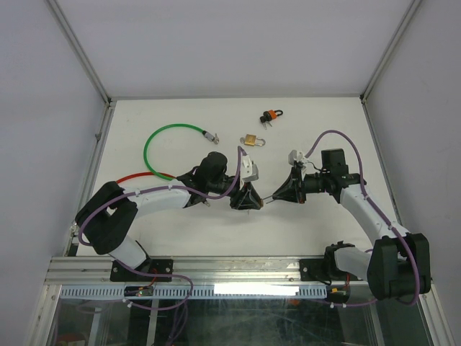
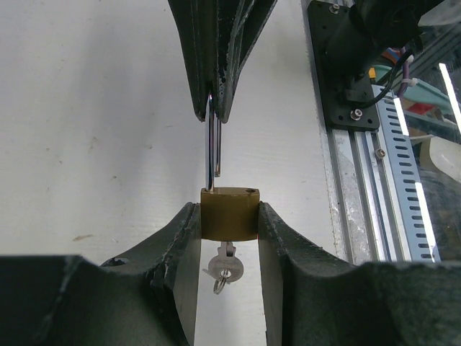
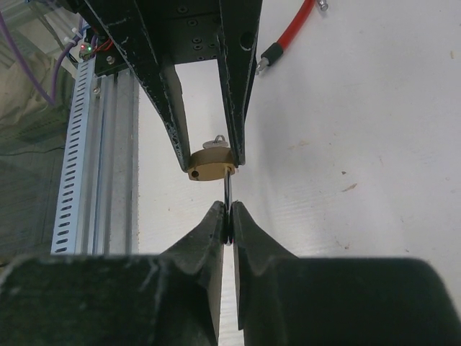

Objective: Lock with the key
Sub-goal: Pick up the lock from the center of the board.

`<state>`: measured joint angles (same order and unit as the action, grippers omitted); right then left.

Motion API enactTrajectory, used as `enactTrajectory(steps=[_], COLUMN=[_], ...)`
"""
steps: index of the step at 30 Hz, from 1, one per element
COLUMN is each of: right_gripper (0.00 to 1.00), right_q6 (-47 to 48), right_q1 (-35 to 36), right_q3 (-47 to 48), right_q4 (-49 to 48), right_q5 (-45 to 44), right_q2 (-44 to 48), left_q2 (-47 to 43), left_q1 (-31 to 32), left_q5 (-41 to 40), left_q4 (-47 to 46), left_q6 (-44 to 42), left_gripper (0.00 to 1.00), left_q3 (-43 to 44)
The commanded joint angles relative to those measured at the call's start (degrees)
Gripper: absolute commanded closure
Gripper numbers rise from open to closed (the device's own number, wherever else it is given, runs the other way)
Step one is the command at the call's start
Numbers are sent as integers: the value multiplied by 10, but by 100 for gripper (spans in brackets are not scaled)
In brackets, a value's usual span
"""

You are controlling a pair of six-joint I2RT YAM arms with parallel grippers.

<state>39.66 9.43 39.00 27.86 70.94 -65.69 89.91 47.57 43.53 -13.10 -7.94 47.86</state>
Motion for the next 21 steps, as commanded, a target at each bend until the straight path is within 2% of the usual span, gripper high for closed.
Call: enactTrajectory(steps=[1,10,12,14,19,21], right_gripper=[88,88,92,100,100,100], right_q6=[14,25,27,33,42,30], right_q1=[6,12,13,15,16,16], right_q3=[25,28,28,32,46,52], right_q4=[3,15,19,26,46,45], right_q5=[19,10,10,10,5,-4], right_q2=[0,-5,-7,-7,-2,4], left_q2=[-4,-5,-4,-4,-7,-12], left_q1=[4,5,4,5,5,4], left_q5=[4,2,1,0,-24,-45], left_q4=[-51,-51,-51,-51,-54,-65], left_q6=[2,2,2,2,12,26], left_gripper=[100,100,100,100,100,89], left_q3=[17,16,17,17,16,10])
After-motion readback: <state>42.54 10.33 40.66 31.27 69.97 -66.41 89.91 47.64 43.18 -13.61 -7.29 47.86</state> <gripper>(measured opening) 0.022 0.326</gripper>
